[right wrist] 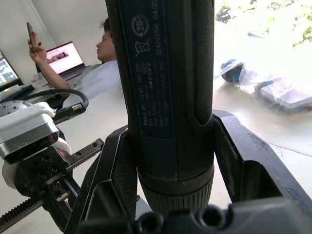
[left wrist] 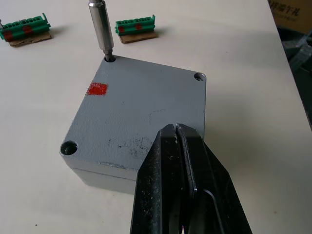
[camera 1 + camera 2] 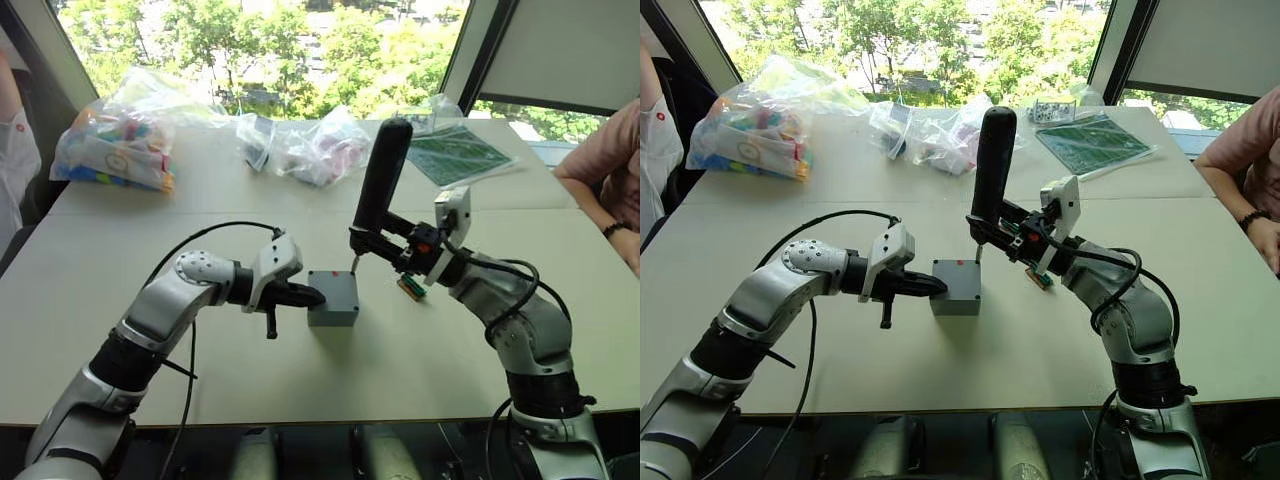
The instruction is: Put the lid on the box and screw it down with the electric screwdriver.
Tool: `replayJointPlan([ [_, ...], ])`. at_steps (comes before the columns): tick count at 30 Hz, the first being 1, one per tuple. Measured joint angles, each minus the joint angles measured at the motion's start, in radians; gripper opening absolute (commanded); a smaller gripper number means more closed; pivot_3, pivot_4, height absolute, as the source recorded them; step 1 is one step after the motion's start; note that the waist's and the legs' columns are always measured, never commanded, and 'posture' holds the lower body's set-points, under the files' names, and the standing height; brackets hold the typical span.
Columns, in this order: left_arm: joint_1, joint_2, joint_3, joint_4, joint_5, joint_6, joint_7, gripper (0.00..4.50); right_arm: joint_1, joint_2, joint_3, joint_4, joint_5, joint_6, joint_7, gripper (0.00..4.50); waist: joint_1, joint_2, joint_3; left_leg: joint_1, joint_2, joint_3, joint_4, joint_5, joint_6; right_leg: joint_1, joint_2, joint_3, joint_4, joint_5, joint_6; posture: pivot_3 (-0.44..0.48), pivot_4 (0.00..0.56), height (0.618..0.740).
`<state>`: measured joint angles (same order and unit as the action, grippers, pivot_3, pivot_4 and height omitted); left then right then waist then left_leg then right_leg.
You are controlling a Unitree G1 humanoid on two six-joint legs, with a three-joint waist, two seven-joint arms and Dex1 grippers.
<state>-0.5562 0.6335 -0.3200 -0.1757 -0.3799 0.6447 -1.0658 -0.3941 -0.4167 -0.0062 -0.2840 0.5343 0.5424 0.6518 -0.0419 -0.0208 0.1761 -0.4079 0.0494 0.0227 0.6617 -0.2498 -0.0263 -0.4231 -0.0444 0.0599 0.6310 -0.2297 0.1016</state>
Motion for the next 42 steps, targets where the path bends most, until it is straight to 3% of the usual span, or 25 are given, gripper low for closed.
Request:
replayJointPlan([
  [24, 0.01, -0.006, -0.001, 0.008, 0.023, 0.0, -0.003, 0.0, -0.001, 0.054, 0.015, 0.033, -0.028, -0.013, -0.041, 1.81, 0.003, -0.004, -0.019, 0.001, 0.0, 0.0, -0.001, -0.001, 0.001, 0.001, 0.0, 0.0, -0.001, -0.002, -0.002, 0.0, 0.15, 0.74],
  [29, 0.014, -0.004, 0.0, 0.002, 0.025, -0.001, -0.003, 0.0, -0.021, 0.109, -0.06, 0.056, 0.052, 0.047, -0.091, 1.81, 0.001, -0.004, -0.018, 0.0, 0.0, 0.0, -0.001, -0.001, 0.001, 0.0, 0.0, 0.0, -0.001, -0.002, -0.002, 0.0, 0.15, 0.74],
  [33, 0.029, -0.001, 0.005, -0.028, 0.018, 0.0, -0.005, 0.0, -0.122, 0.122, -0.141, 0.097, 0.17, 0.185, -0.173, 1.81, -0.001, 0.003, -0.012, -0.002, 0.0, 0.0, -0.002, -0.001, 0.001, -0.004, 0.0, 0.0, 0.0, -0.002, -0.002, 0.0, 0.15, 0.74],
  [37, 0.05, 0.001, 0.046, -0.05, -0.029, 0.04, -0.003, 0.0, -0.424, 0.102, -0.327, 0.184, 0.395, 0.27, -0.325, 1.81, -0.002, 0.012, 0.001, -0.005, 0.0, 0.002, -0.002, 0.0, 0.001, -0.008, 0.0, 0.002, 0.001, -0.001, -0.002, 0.0, 0.15, 0.74],
  [39, 0.069, -0.014, 0.077, -0.064, -0.07, 0.083, 0.008, 0.0, -0.601, 0.061, -0.433, 0.198, 0.518, 0.292, -0.417, 1.81, 0.003, 0.01, 0.001, -0.006, 0.0, 0.0, -0.006, -0.001, 0.001, -0.009, 0.0, 0.0, 0.0, 0.0, 0.002, 0.0, 0.15, 0.74],
  [42, 0.068, -0.051, 0.152, -0.076, -0.147, 0.143, 0.045, 0.0, -0.681, -0.002, -0.484, 0.221, 0.602, 0.366, -0.53, 1.81, 0.006, 0.006, -0.002, -0.005, 0.0, 0.0, -0.011, -0.001, 0.001, -0.008, 0.0, -0.002, -0.003, 0.0, 0.003, 0.0, 0.15, 0.74],
])
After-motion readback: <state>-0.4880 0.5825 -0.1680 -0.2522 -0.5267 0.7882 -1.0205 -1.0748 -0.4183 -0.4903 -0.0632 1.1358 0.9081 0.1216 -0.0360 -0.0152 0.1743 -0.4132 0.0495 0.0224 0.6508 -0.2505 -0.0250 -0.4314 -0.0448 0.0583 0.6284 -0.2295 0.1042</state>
